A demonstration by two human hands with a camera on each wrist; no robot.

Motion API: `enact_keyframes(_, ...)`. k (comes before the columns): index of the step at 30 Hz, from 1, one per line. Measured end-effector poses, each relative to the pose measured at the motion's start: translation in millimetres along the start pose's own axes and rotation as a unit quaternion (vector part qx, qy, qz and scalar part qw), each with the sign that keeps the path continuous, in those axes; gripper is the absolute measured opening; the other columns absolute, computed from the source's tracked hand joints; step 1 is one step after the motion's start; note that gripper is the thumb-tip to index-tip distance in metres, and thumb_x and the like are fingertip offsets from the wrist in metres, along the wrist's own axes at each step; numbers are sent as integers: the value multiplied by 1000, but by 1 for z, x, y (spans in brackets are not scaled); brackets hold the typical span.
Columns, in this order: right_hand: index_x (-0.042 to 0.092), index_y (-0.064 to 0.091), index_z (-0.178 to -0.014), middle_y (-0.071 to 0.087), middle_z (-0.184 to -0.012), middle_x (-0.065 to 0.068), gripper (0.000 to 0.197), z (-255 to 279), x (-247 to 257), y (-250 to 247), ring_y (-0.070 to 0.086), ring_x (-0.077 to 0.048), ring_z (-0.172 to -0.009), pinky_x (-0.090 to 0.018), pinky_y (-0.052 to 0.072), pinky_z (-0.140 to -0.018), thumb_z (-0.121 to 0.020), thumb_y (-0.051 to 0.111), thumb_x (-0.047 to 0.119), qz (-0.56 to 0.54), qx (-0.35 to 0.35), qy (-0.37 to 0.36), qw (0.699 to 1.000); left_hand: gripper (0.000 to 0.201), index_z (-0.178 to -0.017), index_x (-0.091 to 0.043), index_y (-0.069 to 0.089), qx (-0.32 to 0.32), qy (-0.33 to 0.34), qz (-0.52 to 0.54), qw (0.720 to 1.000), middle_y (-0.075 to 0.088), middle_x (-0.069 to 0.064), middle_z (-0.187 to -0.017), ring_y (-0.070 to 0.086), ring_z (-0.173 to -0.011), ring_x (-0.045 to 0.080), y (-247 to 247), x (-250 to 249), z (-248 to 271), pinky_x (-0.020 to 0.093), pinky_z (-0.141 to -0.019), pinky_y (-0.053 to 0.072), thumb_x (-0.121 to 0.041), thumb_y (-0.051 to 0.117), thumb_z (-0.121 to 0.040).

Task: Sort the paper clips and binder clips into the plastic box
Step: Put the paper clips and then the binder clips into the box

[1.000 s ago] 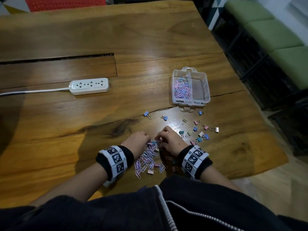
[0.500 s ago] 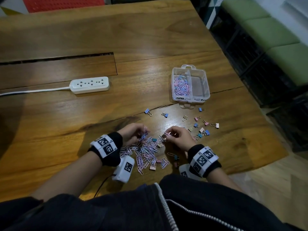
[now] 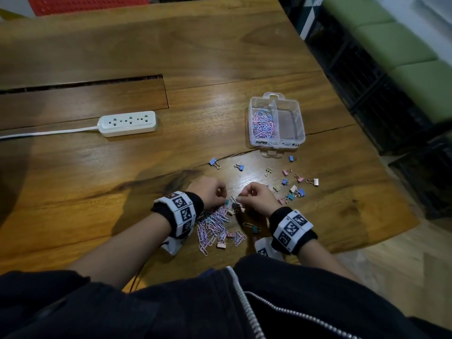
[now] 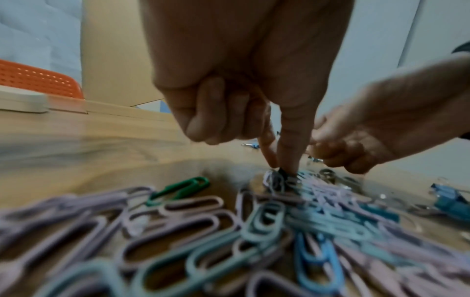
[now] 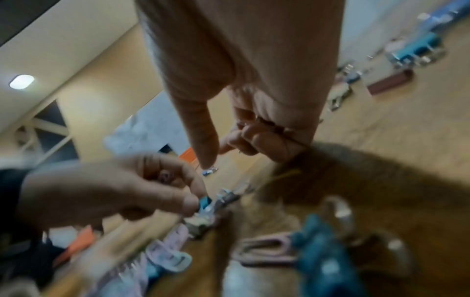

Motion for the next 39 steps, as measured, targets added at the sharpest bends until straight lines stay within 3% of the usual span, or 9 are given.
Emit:
enact_keyframes(5,11,57,-104,52,-98,2,26,5,18,6,51,-13,-89,-16,38,-62,-79,64,5,172,18,-77,982,19,-107,-17,56,-113,-36,6,993,65,5,-103,57,-89,21,-21,-3,-2,27,-68,39,-25,46,-94)
enact_keyframes(8,12,59,-100,43,-98,2,29,8,23,10,48,-16,-94,-23,37,-76,-74,72,13,268,32,-120,955,12,-100,-20,58,-78,-25,10,997,65,3,-98,52,-79,16,-17,-4,0,29,-69,45,-21,53,-89)
enact_keyframes(14,14,63,-104,45,-101,-1,28,12,15,23,43,-15,-100,-23,36,-87,-78,67,24,355,57,-154,921,25,-104,-20,59,36,-5,49,998,63,-3,-108,59,-96,16,1,11,9,31,-83,52,-21,67,-80)
enact_keyframes(17,11,62,-97,49,-90,4,24,10,14,20,45,-13,-93,-22,38,-80,-81,65,28,344,63,-144,926,51,-120,-18,48,113,-8,37,993,52,-5,-108,53,-97,15,12,13,20,27,-83,47,-31,72,-76)
enact_keyframes(20,15,57,-86,51,-76,8,9,7,10,12,51,-9,-74,-17,39,-63,-83,62,21,180,95,-65,977,52,-119,-15,44,129,-10,30,991,51,-3,-103,49,-92,14,15,18,24,24,-75,44,-33,70,-78)
enact_keyframes(24,20,52,-75,54,-75,5,14,2,17,1,52,-6,-67,-15,40,-58,-88,55,17,30,80,-32,996,14,-91,-16,48,59,-30,85,994,49,-4,-84,47,-75,12,-7,37,24,19,-62,38,-29,54,-90)
enact_keyframes(28,15,53,-76,56,-72,1,16,-11,18,-6,52,-9,-63,-19,40,-55,-92,49,18,-19,10,-14,1000,30,-73,-24,39,82,-41,28,995,47,-9,-74,44,-69,9,-22,61,33,19,-60,35,-20,68,-80)
enact_keyframes(34,11,60,-103,54,-77,4,19,-22,18,-11,50,-7,-67,-19,40,-57,-93,43,10,-42,-71,-6,997,69,-119,-25,38,149,-98,-57,982,49,-5,-102,47,-92,15,-11,83,54,30,-76,40,-29,81,-65)
enact_keyframes(39,14,57,-98,50,-77,4,13,-15,6,-11,51,-16,-81,-19,40,-59,-86,56,10,67,-53,-18,996,61,-122,-17,36,119,-41,-53,991,54,1,-123,52,-101,18,6,79,58,27,-79,40,-35,71,-76)
Point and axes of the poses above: each hand's wrist, its own z-axis away from the middle knuckle, its own y-axis out of the palm, x = y × z, the point moved 6 cm from there along -z, towards the middle knuckle
